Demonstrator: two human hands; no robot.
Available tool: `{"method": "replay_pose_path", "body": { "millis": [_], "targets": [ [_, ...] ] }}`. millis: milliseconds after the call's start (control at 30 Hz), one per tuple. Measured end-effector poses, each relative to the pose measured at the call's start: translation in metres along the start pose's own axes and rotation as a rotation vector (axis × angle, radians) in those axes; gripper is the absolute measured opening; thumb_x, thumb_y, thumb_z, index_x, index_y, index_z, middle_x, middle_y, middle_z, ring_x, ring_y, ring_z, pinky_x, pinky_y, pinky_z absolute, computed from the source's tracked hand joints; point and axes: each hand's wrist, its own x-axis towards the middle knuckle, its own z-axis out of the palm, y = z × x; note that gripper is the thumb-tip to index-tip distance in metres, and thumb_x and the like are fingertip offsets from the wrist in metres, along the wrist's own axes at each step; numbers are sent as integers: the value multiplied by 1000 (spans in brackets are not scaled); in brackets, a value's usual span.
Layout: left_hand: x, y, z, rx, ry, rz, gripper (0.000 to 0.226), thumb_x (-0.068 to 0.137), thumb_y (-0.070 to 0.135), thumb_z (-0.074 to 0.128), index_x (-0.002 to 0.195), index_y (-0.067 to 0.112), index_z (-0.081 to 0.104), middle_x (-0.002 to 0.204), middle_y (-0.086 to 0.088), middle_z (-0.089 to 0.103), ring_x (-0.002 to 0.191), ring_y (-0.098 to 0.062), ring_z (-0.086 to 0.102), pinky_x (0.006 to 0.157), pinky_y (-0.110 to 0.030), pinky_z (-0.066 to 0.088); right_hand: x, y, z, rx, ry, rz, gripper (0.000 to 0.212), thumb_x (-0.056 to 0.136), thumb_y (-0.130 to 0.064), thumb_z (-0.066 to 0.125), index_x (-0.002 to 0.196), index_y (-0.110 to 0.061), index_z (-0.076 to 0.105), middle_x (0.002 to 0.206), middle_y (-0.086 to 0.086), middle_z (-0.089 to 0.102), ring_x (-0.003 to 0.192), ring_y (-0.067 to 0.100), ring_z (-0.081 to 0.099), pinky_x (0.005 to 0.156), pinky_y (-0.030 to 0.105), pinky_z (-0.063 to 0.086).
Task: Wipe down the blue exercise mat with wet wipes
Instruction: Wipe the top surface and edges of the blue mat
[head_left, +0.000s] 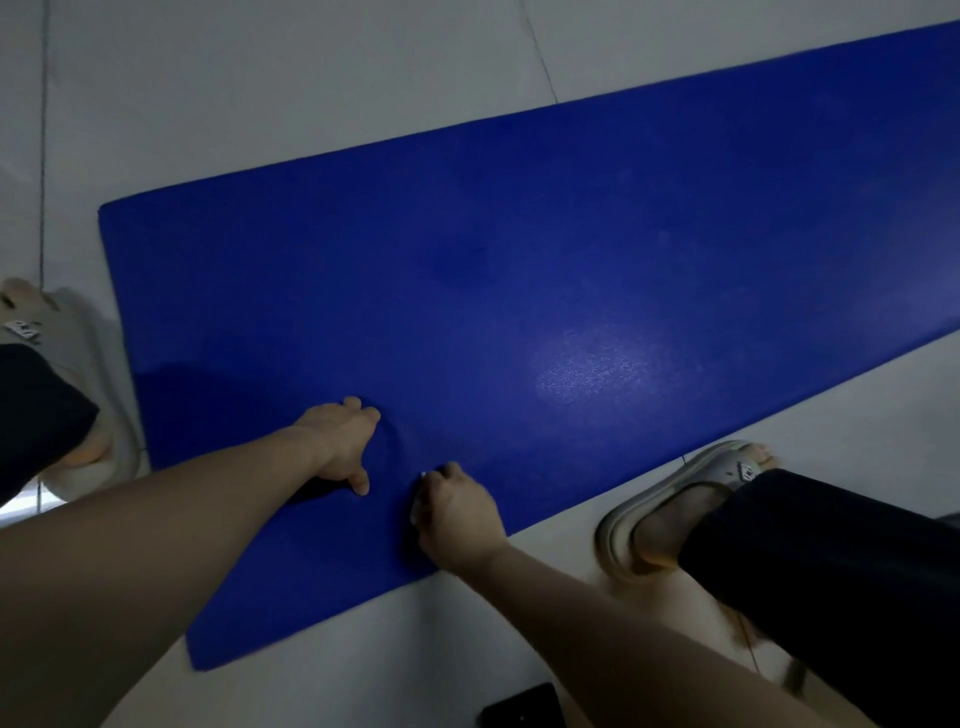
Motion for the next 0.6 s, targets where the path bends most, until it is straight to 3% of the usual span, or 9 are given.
{"method": "replay_pose_path", "body": {
  "millis": [133,267,367,433,600],
  "targets": [
    [0,0,0,0,4,1,86,71,56,85,136,20,42,127,-1,43,102,-17,50,90,-31,50,9,13,-10,1,70,-11,18,100,-29,53,105,-14,62,109,7,55,84,25,57,73,36,51],
    [0,-2,2,-19,0,10,81,71,56,85,132,22,44,122,1,42,100,-15,50,86,-30,48,26,59,-43,45,251,207,20,100,-26,51,99,-12,66,110,11,57,90,34,63,77,35,48],
    [0,-1,1,-18,1,11,81,72,55,85,134,22,43,124,1,42,101,-15,49,86,-28,46,37,103,-74,124,345,434,25,97,-24,53,113,-9,65,121,14,57,98,36,64,85,36,49],
    [0,-1,1,-21,-4,10,82,72,55,85,134,21,43,124,1,42,100,-15,48,84,-27,45,41,129,-90,134,403,541,31,96,-24,53,122,-9,61,125,13,59,105,32,60,82,33,44],
    [-1,-1,1,-20,-5,9,83,71,55,85,134,21,44,123,1,43,100,-15,48,89,-29,47,41,114,-86,75,403,554,31,96,-17,52,124,-3,53,125,20,52,98,39,61,77,37,43]
  ]
}}
